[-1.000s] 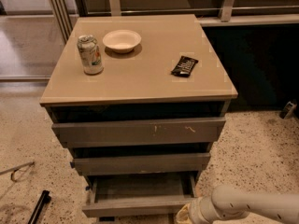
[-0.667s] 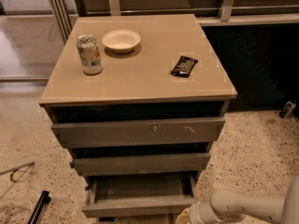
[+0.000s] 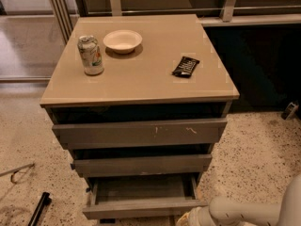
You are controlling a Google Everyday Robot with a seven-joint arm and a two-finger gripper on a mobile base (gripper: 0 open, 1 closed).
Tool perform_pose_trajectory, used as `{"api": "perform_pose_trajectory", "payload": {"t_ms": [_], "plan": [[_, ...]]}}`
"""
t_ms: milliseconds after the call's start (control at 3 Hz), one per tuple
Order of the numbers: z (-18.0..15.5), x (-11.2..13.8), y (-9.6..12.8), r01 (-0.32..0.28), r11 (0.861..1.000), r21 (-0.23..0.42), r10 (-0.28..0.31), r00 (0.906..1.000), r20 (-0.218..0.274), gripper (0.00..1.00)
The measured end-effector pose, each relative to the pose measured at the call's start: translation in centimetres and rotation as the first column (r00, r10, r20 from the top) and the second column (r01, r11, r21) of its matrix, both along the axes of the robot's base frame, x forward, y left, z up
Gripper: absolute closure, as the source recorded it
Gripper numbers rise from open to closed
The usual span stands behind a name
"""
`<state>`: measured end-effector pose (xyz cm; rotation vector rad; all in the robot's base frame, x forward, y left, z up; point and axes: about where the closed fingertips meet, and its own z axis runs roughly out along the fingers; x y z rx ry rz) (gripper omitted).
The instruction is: Close bottom drawer
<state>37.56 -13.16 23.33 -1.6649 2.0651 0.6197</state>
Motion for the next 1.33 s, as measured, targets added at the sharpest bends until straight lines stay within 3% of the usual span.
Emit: {"api": "perform_pose_trajectory", "payload": {"t_ms": [333,667,1000,1333], "plan": [[-2.5,0.2,0.5,-0.021,1.0,-0.02,0.023,0.9955,0.092,1.0],[-4.1,1.0,0.9,-0.036,0.999,-0.033,0.041,0.9801,0.194,1.0],[-4.9,2.3,1.1,-0.043,0.998,-0.037,0.052,0.9564,0.287,1.0],[-5.9,3.9,1.3,-0.044,0.999,-0.027,0.051,0.9396,0.338,1.0]]}}
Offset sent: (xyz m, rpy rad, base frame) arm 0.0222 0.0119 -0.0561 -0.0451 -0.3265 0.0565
